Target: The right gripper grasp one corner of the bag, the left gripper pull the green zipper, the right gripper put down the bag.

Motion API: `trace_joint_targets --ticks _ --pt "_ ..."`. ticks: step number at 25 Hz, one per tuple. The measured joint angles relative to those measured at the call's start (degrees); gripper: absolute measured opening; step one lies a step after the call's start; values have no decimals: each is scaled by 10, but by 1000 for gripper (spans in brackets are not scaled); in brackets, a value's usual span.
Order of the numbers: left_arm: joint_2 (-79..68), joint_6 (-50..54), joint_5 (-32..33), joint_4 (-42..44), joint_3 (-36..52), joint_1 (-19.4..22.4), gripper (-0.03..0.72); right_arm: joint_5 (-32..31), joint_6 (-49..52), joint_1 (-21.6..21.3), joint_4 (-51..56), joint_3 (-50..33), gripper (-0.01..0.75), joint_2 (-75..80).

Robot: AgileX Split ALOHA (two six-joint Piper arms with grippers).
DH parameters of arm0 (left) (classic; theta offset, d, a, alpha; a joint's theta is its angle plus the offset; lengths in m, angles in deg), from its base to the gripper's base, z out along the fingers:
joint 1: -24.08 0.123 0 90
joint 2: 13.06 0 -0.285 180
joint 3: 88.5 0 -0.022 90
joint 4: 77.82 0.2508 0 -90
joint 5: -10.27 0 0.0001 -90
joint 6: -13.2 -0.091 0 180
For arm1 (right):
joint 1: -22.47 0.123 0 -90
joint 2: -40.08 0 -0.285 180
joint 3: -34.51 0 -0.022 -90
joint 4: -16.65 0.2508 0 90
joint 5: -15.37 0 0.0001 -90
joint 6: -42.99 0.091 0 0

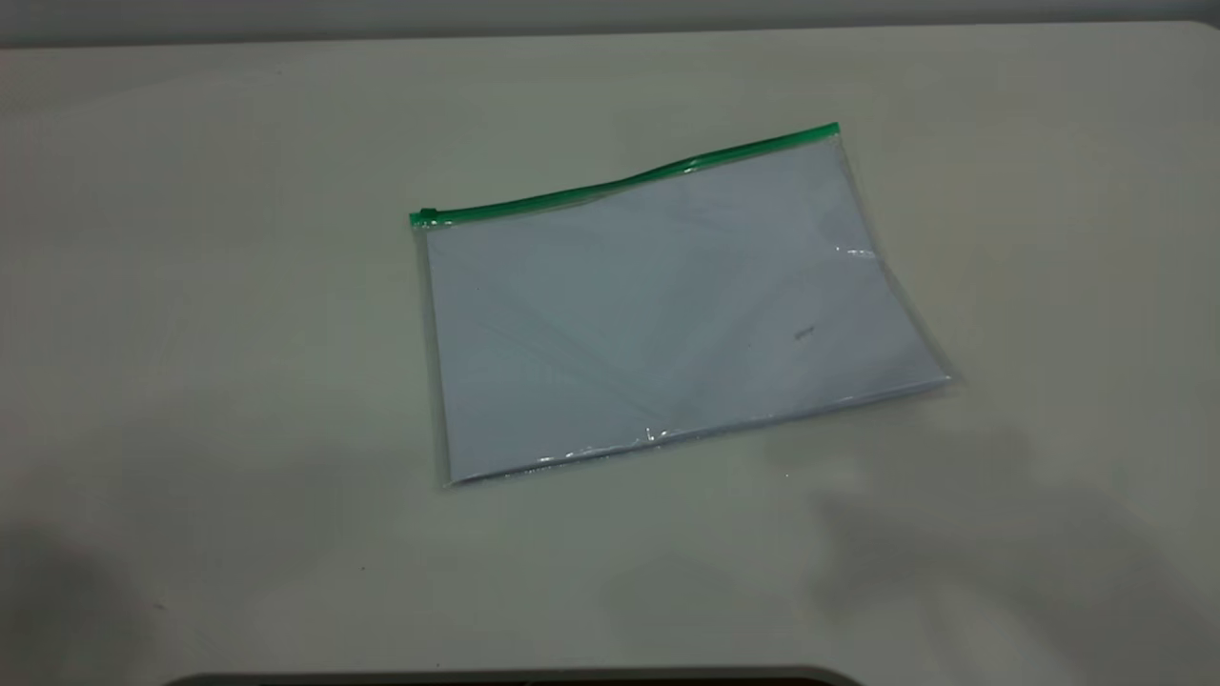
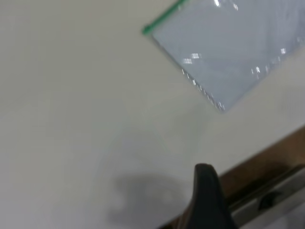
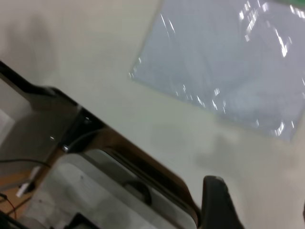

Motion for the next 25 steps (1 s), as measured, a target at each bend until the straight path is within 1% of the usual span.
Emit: trace_joint_targets --ticks 4,8,11,15,19,23,25 --pt "87 7 -1 5 83 0 569 0 55 7 -47 -119 463 -98" --pt "153 48 -3 43 150 0 569 6 74 7 -90 -247 463 -190" --pt "186 84 -3 77 197 0 569 50 62 7 -97 -339 463 -257" --pt "221 102 -3 85 252 0 569 94 44 7 -98 -436 463 -343" --pt "244 104 -3 84 298 0 568 102 41 7 -99 -496 463 -419" --pt "264 104 -13 71 337 0 568 98 41 7 -104 -505 463 -470" --pt "273 106 -20 67 341 0 568 92 41 7 -106 -505 462 -491"
